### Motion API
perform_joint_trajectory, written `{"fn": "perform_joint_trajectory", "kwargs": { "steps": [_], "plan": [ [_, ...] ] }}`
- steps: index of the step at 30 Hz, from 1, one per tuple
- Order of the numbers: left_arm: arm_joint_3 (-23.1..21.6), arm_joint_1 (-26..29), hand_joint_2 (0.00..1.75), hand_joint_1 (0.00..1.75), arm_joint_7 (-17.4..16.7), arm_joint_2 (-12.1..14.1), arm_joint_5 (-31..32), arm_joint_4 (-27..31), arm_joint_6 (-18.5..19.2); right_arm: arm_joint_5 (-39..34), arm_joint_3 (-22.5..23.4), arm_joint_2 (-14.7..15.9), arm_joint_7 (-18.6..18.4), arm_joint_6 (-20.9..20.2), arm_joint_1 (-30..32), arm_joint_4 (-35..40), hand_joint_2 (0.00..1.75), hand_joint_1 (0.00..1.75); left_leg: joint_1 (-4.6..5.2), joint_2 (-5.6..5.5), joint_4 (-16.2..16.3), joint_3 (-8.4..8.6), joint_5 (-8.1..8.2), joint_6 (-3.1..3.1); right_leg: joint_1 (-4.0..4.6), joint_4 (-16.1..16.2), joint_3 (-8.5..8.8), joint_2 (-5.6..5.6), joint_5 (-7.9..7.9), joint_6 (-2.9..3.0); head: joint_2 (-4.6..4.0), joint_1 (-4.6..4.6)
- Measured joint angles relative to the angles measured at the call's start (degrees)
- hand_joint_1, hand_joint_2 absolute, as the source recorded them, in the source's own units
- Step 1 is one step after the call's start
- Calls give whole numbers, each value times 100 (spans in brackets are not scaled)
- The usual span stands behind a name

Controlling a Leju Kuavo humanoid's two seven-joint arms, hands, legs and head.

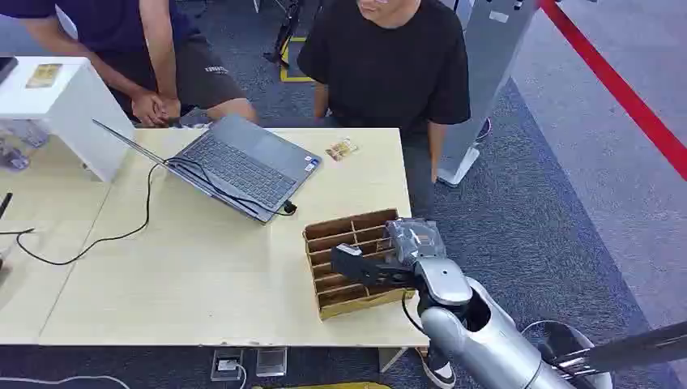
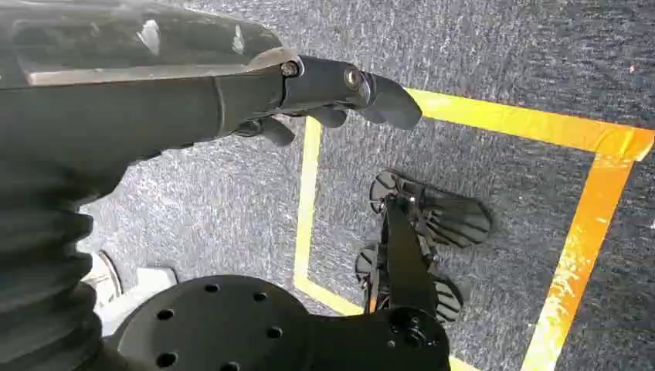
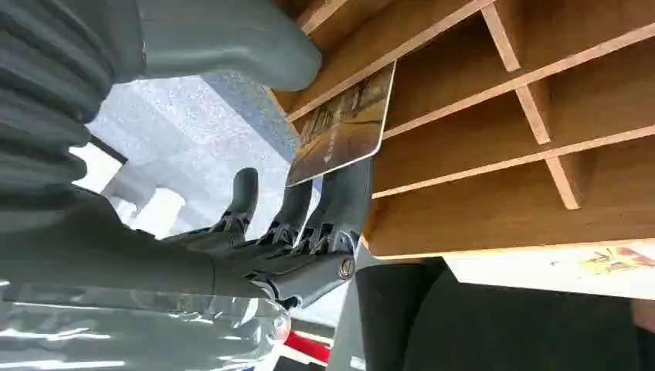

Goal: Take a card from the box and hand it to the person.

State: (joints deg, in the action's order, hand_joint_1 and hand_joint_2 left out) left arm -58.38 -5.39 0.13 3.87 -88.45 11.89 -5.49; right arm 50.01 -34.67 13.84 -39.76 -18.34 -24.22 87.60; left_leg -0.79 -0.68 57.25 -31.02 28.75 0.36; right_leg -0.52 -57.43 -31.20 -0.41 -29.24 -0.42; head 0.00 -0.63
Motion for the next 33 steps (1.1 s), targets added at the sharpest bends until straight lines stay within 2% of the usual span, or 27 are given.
{"fn": "perform_joint_trajectory", "kwargs": {
  "steps": [1, 2, 3, 6, 9, 16, 17, 21, 33],
  "plan": [
    [0, 0, 175, 0, 0, 0, 0, 0, 2, 0, 0, 0, 0, 0, 0, 0, 175, 91, 0, 0, 0, 0, 0, 0, 0, 0, 0, 0, 0, 0, -2, 0],
    [0, 0, 175, 0, 0, 0, 0, 0, 2, 0, 0, 0, 0, 2, 0, 0, 175, 99, 0, 0, 0, 0, 0, 0, 0, 0, 0, 0, 0, 0, -2, 0],
    [0, 0, 175, 0, 0, 0, 0, 0, 2, 0, 0, 0, 0, 2, 0, 0, 175, 134, 0, 0, 0, 0, 0, 0, 0, 0, 0, 0, 0, 0, -2, 0],
    [0, 0, 175, 0, 0, 0, 0, 0, 7, -2, 2, 0, 0, 4, 9, 0, 175, 171, 0, 0, 0, 0, 0, 0, 0, 0, 0, 0, 0, 0, -2, 0],
    [0, 0, 175, 0, 0, 0, 2, 0, 9, -4, 4, 0, 0, 22, 17, 0, 175, 164, 0, 0, 0, 0, 0, 0, 0, 0, 0, 0, 0, 0, -2, -2],
    [0, 0, 175, 0, 0, 0, 0, 0, 20, -9, 33, 0, 0, 103, 21, 2, 175, 168, 0, 0, 0, 0, 0, 0, 0, 0, 0, 0, 0, 0, -2, 0],
    [0, 0, 175, 0, 0, 0, 2, 0, 20, -9, 37, 0, 0, 103, 21, 2, 175, 162, 0, 0, 0, 0, 0, 0, 0, 0, 0, 0, 0, 0, -2, 0],
    [0, 0, 175, 0, 0, 0, 9, 0, 20, -9, 52, 0, 0, 101, 22, 2, 175, 159, 0, 0, 0, 0, 0, 0, 0, 0, 0, 0, 0, 0, -2, 0],
    [-9, -1, 175, 0, 37, 0, 131, 0, -39, 20, 92, 0, 0, 101, 60, 46, 175, 159, 0, 0, 0, 0, 0, 0, 0, 0, 0, 0, 0, 0, -2, 0]
  ]
}}
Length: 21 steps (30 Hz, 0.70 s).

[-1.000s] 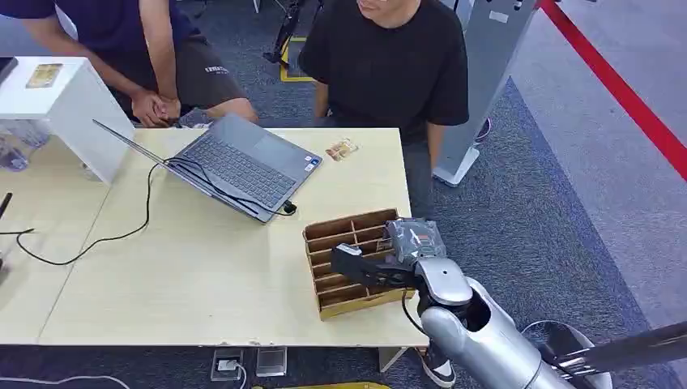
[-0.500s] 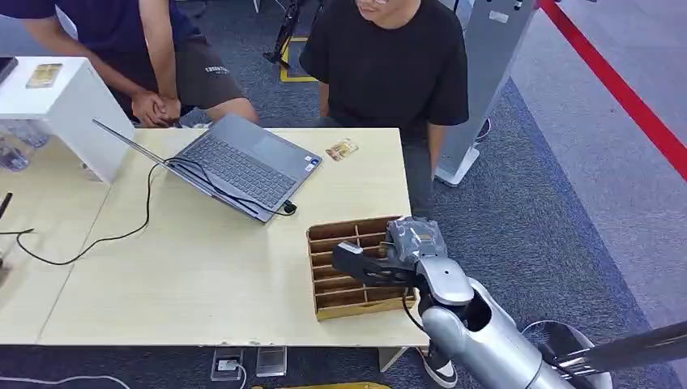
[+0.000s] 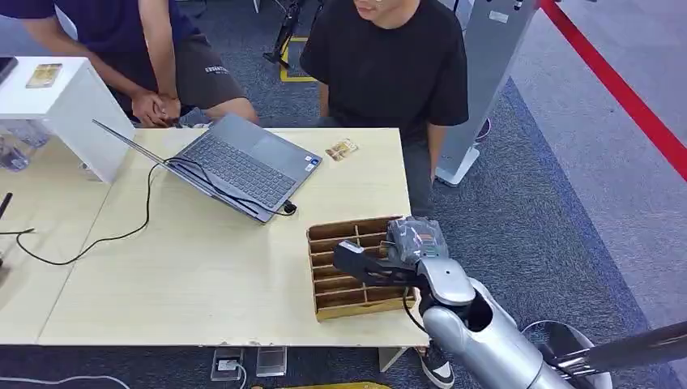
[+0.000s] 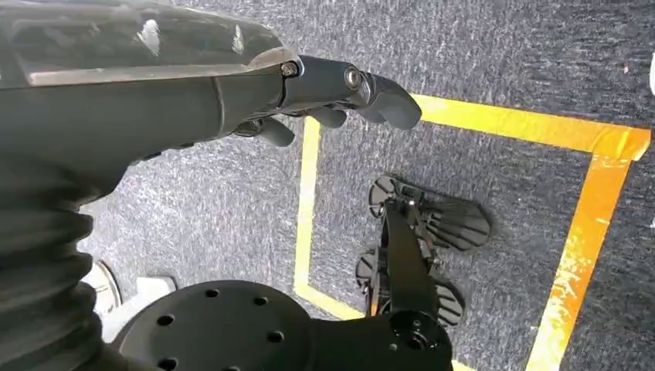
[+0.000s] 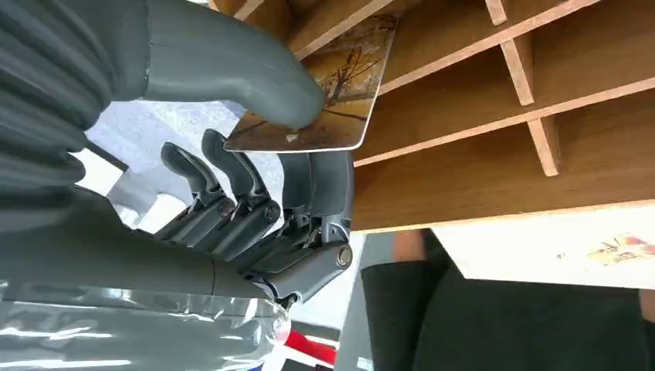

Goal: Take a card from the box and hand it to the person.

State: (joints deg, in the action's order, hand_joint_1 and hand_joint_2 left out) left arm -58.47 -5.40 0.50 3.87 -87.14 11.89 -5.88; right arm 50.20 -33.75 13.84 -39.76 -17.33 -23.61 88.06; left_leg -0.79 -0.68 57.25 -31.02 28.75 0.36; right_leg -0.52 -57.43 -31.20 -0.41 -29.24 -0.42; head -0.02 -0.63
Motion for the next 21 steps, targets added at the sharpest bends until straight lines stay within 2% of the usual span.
{"fn": "perform_joint_trajectory", "kwargs": {
  "steps": [16, 21],
  "plan": [
    [0, 1, 175, 0, -22, 0, -46, 0, -28, 155, 35, 0, 0, 57, 94, 81, 175, 159, 0, 0, 0, 0, 0, 0, 0, 0, 0, 0, 0, 0, 0, 0],
    [0, 1, 175, 0, -24, 0, -46, 0, -26, 123, 33, 11, 0, 404, 96, 159, 175, 159, 0, 0, 0, 0, 0, 0, 0, 0, 0, 0, 0, 0, 0, 0]
  ]
}}
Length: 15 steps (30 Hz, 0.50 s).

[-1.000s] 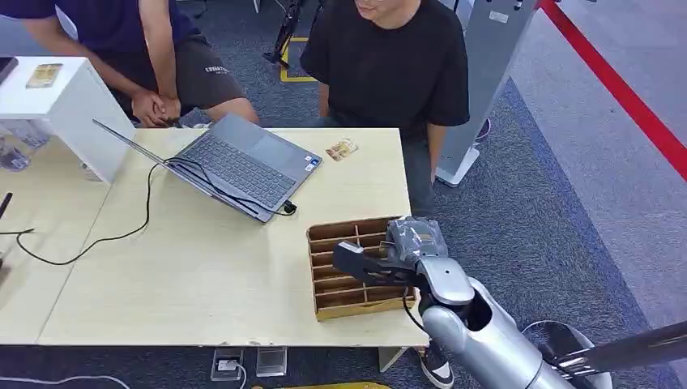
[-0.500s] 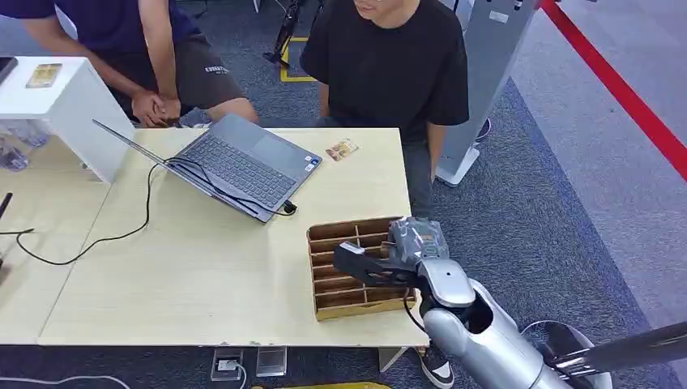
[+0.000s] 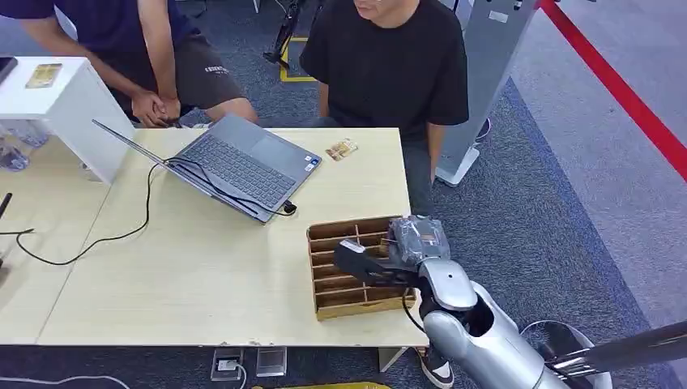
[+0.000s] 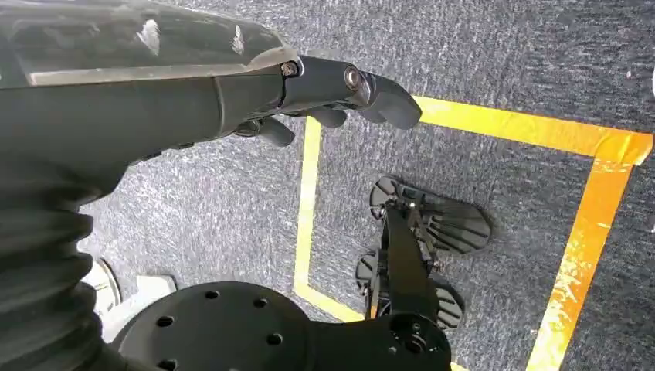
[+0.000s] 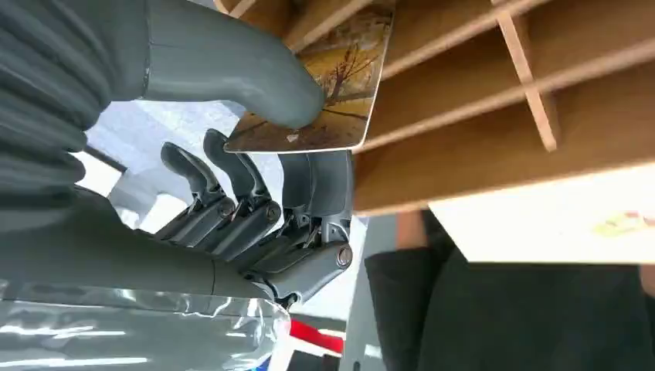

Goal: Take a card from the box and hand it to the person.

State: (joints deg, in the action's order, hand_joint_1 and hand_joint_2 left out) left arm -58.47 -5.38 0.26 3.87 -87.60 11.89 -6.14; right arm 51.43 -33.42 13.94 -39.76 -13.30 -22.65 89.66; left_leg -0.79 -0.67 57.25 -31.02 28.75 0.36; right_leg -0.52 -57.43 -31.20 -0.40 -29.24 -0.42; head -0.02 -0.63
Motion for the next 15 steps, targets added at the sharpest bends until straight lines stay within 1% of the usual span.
{"fn": "perform_joint_trajectory", "kwargs": {
  "steps": [4, 5, 8, 15],
  "plan": [
    [0, 0, 175, 0, 9, 0, 0, 0, 15, 13, 0, 29, 0, 501, -15, 186, 175, 159, 0, 0, 0, 1, 0, 0, 0, 0, 0, 0, 0, 0, 0, -2],
    [0, 0, 175, 0, 13, 0, 0, 0, 15, 35, 0, 39, 0, 571, -19, 256, 175, 159, 0, 0, 0, 1, 0, 0, 0, 0, 0, 0, 0, 0, 0, 0],
    [0, 2, 175, 0, 22, 0, 0, 0, 26, 90, 2, 81, 0, 676, -45, 455, 175, 159, 0, 0, 0, 1, 0, 0, 0, 0, 0, 0, 0, 0, 0, 0],
    [0, 2, 175, 0, 24, 0, -15, 0, 31, 153, 4, 164, 0, 698, -57, 875, 175, 159, 0, 0, 0, 0, 0, 0, 0, 0, 0, 0, 0, 0, 0, -2]
  ]
}}
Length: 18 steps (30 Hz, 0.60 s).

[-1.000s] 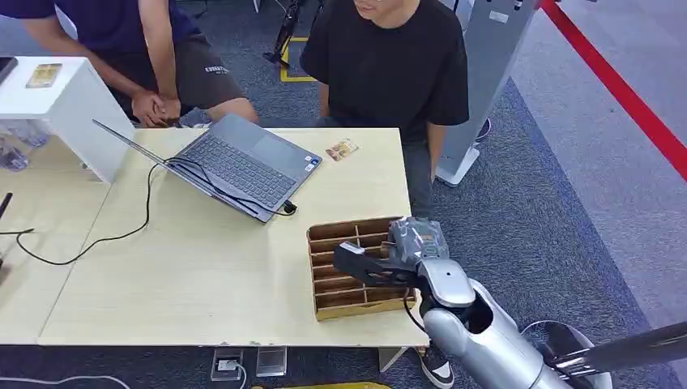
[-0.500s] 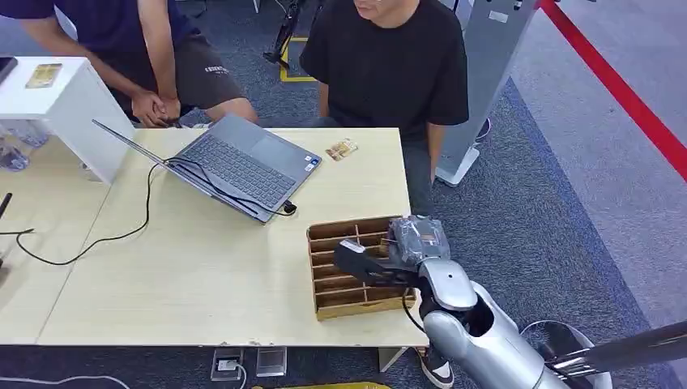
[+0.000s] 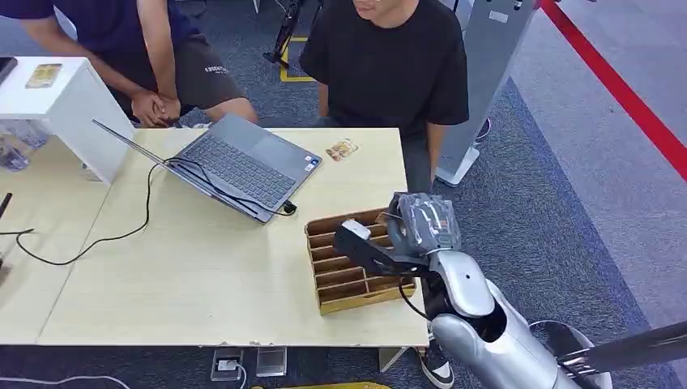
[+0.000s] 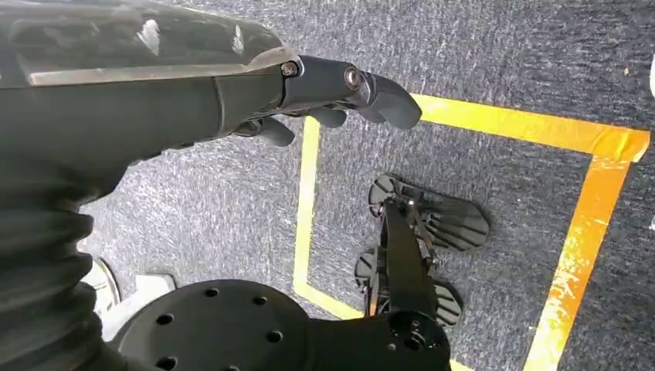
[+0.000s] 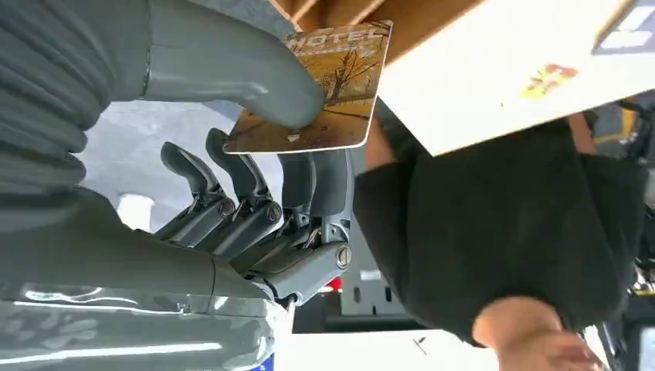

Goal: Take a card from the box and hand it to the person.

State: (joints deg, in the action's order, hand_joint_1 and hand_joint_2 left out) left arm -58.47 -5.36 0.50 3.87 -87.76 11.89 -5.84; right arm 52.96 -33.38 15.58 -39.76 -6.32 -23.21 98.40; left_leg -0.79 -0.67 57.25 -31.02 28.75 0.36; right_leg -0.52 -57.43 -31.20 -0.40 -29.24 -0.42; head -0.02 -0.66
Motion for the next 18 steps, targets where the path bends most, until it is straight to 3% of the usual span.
{"fn": "perform_joint_trajectory", "kwargs": {
  "steps": [10, 18],
  "plan": [
    [0, -2, 175, 0, 2, 0, -28, 0, -9, -89, -52, 28, 41, 83, -73, 129, 175, 159, 0, 0, 0, -1, 0, 0, 0, 0, 1, 0, 0, 0, 0, 2],
    [0, -15, 175, 0, 0, 0, 55, 0, 2, -337, -195, -120, 490, 363, -544, -313, 175, 159, 0, 0, 0, -6, -3, 4, 0, -3, 2, 1, 1, 1, 0, 0]
  ]
}}
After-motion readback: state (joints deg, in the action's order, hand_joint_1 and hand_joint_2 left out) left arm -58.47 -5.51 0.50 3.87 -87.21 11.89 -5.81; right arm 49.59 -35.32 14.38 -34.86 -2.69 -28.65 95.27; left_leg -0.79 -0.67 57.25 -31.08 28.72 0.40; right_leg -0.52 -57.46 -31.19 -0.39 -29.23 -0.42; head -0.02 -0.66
